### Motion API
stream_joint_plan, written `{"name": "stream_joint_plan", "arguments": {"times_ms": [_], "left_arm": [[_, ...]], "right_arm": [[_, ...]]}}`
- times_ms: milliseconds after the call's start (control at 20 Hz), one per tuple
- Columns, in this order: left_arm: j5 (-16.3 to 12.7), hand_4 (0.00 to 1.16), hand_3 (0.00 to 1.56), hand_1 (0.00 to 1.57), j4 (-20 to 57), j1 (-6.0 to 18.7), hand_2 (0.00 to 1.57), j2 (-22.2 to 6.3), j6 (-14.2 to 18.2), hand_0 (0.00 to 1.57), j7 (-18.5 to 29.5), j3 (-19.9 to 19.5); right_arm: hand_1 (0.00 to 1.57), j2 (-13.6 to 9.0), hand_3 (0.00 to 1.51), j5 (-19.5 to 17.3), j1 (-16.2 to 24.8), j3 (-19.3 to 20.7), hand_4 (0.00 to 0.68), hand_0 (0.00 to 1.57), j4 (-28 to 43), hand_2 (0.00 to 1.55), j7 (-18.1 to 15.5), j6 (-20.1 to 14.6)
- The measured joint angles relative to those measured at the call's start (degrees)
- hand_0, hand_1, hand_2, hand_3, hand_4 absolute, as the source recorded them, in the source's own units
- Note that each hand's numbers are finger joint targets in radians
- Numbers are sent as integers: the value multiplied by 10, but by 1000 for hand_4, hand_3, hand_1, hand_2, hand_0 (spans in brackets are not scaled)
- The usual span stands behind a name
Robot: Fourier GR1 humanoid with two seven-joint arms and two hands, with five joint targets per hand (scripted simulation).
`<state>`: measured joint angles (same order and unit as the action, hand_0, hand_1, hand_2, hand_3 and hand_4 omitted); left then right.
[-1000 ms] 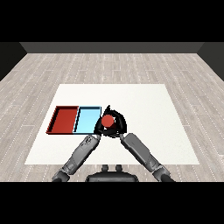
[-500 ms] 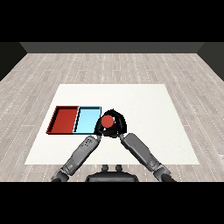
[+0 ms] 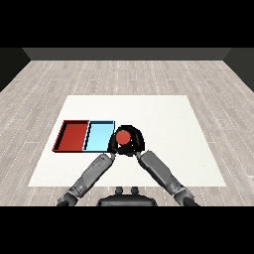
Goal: Pick the red can and put it in the red box
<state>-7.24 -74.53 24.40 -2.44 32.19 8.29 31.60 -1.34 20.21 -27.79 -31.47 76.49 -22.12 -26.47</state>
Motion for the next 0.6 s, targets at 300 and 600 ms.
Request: {"name": "stream_joint_plan", "arguments": {"times_ms": [300, 600], "left_arm": [[-12, 907, 1424, 1571, 0, 8, 1528, 2, 9, 1571, 11, 0], [-22, 1140, 1491, 1571, -1, 5, 1569, 3, 12, 1571, 23, -3]], "right_arm": [[1506, 1, 1397, -16, 5, 6, 547, 1506, 20, 1458, 15, -1], [0, 3, 0, 7, 0, 8, 0, 0, 16, 0, 10, 18]]}}
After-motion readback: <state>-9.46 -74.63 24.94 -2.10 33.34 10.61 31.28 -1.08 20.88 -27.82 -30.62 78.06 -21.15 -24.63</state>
